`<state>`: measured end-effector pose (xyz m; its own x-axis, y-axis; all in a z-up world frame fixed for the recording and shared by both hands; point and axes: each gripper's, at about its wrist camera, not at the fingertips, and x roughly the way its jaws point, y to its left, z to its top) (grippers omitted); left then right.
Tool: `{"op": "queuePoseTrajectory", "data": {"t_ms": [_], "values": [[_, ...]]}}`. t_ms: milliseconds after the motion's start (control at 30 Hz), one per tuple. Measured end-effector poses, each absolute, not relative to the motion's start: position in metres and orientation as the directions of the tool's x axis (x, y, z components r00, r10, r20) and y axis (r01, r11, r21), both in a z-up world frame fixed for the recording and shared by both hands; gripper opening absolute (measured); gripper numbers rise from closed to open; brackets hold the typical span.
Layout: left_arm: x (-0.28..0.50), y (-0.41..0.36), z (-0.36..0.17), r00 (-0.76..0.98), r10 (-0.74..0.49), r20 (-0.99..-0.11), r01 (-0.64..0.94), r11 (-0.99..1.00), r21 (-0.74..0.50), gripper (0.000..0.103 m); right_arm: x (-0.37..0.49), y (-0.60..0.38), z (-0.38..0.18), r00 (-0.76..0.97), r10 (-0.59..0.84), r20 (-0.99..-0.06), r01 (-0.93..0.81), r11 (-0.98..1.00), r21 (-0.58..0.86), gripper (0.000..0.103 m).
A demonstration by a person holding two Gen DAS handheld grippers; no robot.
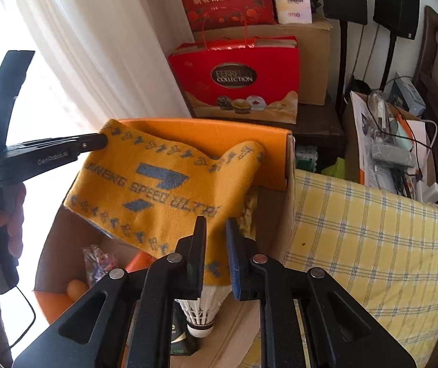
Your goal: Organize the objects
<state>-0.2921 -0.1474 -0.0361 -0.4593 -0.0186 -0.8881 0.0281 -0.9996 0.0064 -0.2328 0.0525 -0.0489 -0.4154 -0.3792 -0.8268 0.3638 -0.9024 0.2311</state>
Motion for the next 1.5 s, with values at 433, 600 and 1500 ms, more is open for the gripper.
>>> {"op": "queuePoseTrajectory", "data": {"t_ms": [433, 600, 1500], "values": [[-0.246, -0.154, -0.019, -0.536, 0.035, -0.844, 0.009, -0.999, -0.048, 0.055, -0.204, 0.065, -0.018, -0.495, -0.427, -0.757, 0.416, -0.881, 0.225, 0.044], [-0.216, -0.148, -0.014, -0.570, 0.035, -0.821, -0.001, -0.999, -0.042, 0.065, -0.180, 0.065, -0.013, -0.549, -0.368, -0.750, 0.423, -0.897, 0.130, 0.064], [-0.083, -0.089, 0.003, -0.665, 0.114, -0.738, -0.069, -0.993, -0.091, 0.103, -0.076, 0.107, -0.003, -0.638, -0.323, -0.699, 0.356, -0.929, 0.105, 0.103]]}}
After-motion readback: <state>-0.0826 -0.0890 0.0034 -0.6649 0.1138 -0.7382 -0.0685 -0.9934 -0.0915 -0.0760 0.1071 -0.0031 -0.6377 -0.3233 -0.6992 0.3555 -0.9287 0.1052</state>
